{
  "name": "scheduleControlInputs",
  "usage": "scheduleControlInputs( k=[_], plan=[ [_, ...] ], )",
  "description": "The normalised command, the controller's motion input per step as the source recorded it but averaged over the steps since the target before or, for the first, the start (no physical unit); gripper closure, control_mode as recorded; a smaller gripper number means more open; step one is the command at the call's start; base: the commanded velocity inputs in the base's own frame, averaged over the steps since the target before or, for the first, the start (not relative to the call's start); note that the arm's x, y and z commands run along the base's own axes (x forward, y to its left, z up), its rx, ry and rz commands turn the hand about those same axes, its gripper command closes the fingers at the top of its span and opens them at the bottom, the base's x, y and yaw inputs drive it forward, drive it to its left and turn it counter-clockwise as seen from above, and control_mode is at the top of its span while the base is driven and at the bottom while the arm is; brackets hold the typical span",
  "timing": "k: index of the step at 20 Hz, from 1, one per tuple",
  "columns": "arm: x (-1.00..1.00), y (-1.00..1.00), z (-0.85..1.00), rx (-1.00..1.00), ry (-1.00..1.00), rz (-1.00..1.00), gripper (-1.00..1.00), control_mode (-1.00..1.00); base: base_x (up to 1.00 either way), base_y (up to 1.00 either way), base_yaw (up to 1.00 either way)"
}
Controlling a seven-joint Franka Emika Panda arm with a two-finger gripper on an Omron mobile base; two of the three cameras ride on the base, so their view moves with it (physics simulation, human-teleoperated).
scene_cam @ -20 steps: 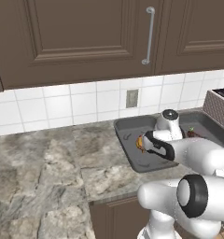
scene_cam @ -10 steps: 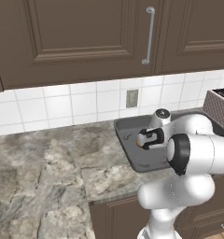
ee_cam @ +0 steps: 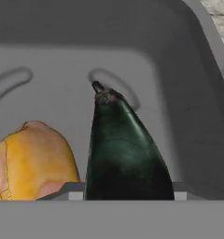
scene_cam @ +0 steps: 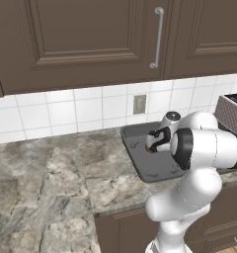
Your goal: Place one eggplant and one chicken drumstick in each tupperware on the nearby counter, to pack two identical lunches.
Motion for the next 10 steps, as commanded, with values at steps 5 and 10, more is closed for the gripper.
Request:
scheduleControlInputs(
  k=[5, 10],
  plan=[
    [-0.53, 0.06, 0.05, 0.00, 0.00, -0.02, -1.00, -1.00, 0.00, 0.00, 0.00],
    [-0.73, 0.11, 0.43, -0.01, 0.00, -0.07, -1.00, -1.00, 0.00, 0.00, 0.00]
  ],
)
